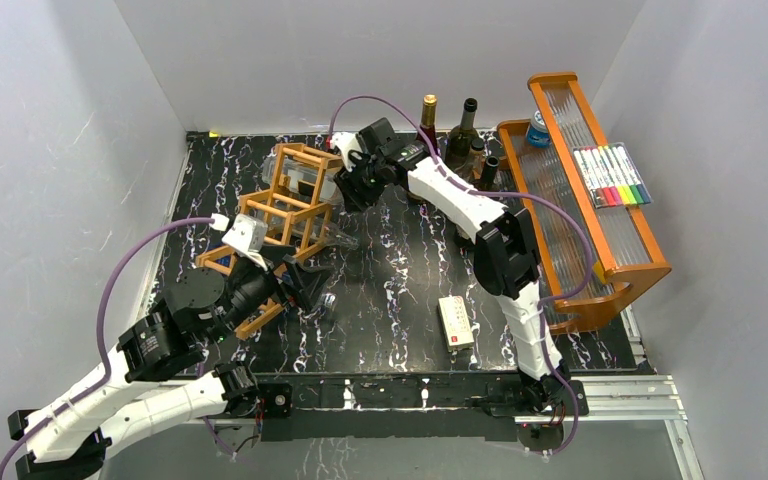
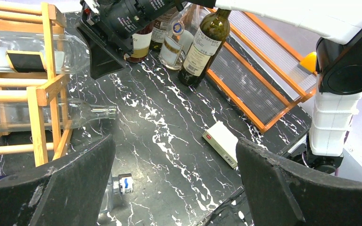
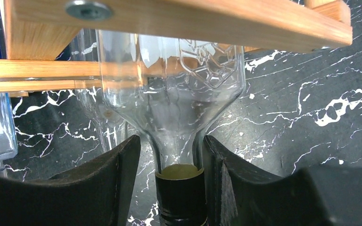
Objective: Take the wine bottle off the wine rack
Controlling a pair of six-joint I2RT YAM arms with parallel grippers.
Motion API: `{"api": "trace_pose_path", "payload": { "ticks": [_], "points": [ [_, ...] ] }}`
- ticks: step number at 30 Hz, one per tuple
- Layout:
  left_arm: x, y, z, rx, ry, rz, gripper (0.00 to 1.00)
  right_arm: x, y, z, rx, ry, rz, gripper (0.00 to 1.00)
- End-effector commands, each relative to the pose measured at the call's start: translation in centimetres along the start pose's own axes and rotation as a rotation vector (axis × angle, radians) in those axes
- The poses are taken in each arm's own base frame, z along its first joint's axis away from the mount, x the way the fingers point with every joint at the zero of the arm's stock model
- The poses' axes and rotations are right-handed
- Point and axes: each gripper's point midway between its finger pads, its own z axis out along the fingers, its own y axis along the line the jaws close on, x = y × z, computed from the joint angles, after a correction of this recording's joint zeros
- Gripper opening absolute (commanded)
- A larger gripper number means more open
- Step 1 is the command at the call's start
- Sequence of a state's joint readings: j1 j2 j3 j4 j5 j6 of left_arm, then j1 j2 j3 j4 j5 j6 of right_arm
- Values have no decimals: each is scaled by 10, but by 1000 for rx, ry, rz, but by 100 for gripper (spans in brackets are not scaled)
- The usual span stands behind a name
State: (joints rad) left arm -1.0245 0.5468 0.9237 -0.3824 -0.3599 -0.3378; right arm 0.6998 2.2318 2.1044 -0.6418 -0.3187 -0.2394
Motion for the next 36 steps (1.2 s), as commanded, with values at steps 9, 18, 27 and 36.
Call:
{"api": "trace_pose_path", "payload": {
  "ticks": [9,18,27,36],
  "points": [
    [-18,-4,-6,13,-51,-53,98,-36,0,-8,-22,-111,-40,45],
    [-18,-5,-5,13,-48,-47,98,-21,-9,4,9,-71,-26,62],
    [-17,-4,-7,12,-50,-56,98,-21,-5,7,-17,-75,-16,57],
    [-19,-4,-8,14,-53,-58,98,-40,6,-19,-29,-139,-12,22]
  ]
}}
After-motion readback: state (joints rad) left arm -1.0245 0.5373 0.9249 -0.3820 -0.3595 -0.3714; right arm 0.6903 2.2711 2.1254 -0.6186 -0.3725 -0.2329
